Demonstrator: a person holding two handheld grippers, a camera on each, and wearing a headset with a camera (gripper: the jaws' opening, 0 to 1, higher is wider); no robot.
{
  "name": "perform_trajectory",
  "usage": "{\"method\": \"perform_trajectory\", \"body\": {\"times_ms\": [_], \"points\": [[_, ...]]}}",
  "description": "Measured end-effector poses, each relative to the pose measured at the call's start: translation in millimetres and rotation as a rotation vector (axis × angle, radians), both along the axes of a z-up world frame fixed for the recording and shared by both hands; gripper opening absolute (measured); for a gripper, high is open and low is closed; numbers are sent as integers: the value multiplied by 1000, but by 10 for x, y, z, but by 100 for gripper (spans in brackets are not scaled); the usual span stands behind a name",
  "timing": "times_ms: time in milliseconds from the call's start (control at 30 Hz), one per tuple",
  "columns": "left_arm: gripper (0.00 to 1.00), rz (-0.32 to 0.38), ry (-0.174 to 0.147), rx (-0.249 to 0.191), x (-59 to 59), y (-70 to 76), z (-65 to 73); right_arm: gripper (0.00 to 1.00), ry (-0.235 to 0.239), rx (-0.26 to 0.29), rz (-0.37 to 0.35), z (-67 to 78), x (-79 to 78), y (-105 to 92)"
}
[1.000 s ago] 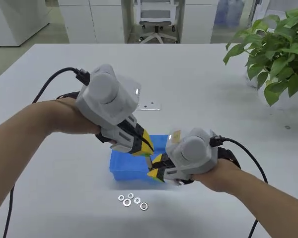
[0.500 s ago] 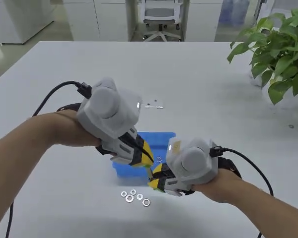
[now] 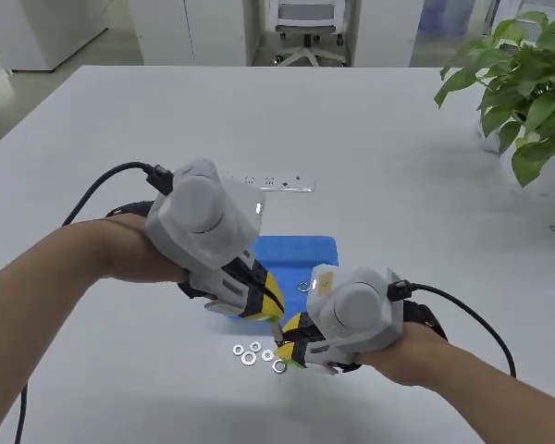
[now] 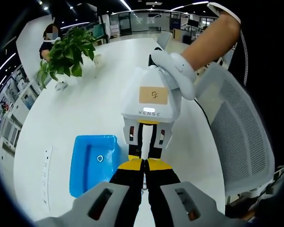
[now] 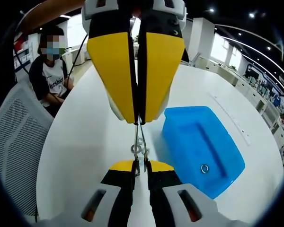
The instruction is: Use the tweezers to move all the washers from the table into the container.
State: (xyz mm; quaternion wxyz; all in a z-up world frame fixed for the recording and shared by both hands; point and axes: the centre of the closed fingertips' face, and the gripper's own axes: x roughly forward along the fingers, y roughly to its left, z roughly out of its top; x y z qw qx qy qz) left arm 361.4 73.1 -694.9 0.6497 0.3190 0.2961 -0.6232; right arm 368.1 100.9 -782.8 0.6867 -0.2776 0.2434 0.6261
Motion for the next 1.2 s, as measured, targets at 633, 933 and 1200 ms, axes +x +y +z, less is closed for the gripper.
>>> {"method": "perform_trajectory", "body": {"times_ms": [633, 933, 1200], "points": [[5, 3, 32, 16, -110, 8, -121, 12, 36, -14, 17, -120, -136, 18], [5, 4, 32, 15, -119, 3, -149, 13, 45, -24, 19, -161, -157, 14], [5, 11, 31, 11, -115, -8, -143, 11, 50, -21, 17, -154, -160, 25]]}}
